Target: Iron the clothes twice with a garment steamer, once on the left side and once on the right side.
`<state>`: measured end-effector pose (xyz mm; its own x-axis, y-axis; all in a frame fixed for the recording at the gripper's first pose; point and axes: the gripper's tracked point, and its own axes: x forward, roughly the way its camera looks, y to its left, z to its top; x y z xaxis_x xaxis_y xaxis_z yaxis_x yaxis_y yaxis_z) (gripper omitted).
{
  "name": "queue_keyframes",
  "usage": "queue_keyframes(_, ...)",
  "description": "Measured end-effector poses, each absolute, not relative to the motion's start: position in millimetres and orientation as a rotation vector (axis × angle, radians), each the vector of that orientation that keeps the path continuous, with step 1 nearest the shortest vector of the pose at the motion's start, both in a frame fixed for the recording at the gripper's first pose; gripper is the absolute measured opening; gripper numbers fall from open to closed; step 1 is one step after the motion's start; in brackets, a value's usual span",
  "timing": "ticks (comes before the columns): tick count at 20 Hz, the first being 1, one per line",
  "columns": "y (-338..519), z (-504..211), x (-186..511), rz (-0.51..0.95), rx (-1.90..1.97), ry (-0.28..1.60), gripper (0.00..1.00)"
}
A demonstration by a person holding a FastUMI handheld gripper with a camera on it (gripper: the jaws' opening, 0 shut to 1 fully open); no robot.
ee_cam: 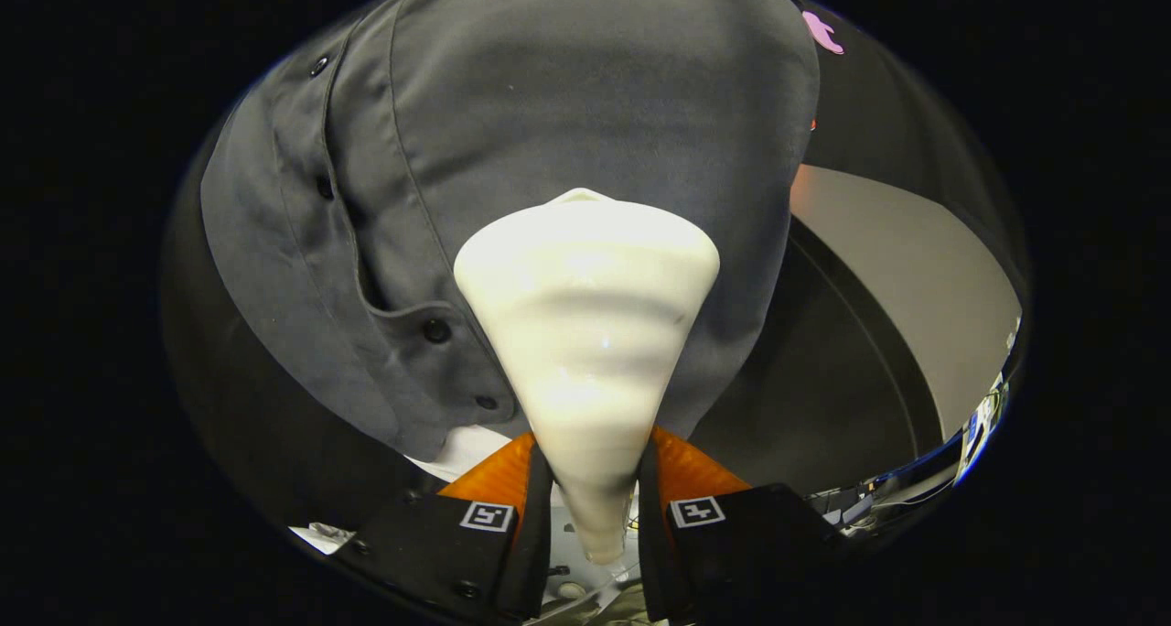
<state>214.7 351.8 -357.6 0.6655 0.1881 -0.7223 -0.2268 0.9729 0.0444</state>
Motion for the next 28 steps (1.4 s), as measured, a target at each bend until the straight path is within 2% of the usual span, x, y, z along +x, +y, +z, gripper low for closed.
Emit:
queue_keyframes(11, 320.7, -366.5, 206.0, 0.232, -0.057, 0.861, 0.48)
queue_keyframes(12, 323.6, -381.2, 196.8, 0.236, -0.056, 0.869, 0.48)
queue_keyframes(13, 326.7, -433.4, 176.7, 0.237, -0.057, 0.873, 0.48)
queue_keyframes(15, 322.8, -385.7, 195.5, 0.232, -0.055, 0.880, 0.48)
queue_keyframes(20, 324.6, -347.3, 182.4, 0.220, -0.043, 0.871, 0.48)
queue_keyframes(28, 337.3, -228.7, 176.0, 0.229, -0.038, 0.730, 0.48)
